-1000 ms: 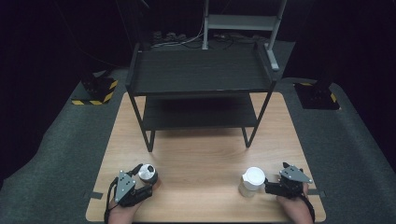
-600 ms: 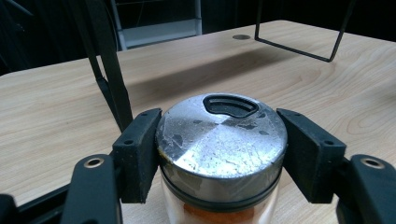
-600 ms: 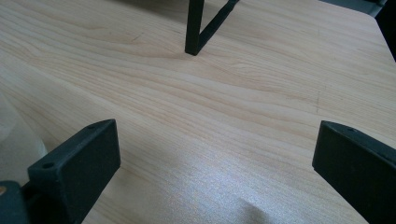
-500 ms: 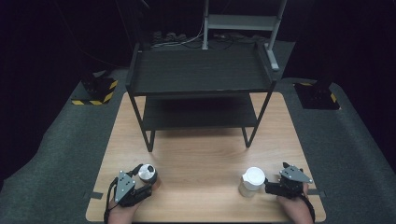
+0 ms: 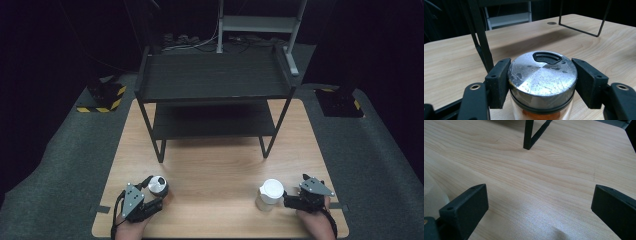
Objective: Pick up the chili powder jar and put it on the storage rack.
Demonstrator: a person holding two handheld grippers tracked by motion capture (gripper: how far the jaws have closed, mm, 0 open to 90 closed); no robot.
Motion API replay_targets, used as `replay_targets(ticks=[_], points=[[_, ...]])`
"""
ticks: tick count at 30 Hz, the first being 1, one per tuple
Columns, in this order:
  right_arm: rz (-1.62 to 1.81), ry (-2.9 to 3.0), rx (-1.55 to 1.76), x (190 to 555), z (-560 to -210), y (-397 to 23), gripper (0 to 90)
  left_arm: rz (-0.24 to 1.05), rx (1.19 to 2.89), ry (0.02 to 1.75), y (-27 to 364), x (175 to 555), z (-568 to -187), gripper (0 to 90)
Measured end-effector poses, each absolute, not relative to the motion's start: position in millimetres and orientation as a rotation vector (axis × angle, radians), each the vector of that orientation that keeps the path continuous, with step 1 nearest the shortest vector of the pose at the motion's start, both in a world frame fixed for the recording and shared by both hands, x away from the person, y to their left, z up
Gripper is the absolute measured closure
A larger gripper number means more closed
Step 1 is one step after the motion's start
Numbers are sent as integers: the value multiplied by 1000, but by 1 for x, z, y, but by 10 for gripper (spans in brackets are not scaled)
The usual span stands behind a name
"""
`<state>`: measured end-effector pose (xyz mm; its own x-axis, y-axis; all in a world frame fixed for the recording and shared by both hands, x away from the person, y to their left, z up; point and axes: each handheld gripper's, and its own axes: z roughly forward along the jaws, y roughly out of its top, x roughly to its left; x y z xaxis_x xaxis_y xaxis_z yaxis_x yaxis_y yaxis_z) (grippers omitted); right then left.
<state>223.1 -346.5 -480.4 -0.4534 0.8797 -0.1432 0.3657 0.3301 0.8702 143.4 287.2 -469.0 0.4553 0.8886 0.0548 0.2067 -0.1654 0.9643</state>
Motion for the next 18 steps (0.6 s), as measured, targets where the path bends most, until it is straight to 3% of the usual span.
replay_targets(ticks=[18], points=[[1062, 1974, 1094, 223, -480, -347, 6, 832, 1563, 894, 279, 136, -427, 346]])
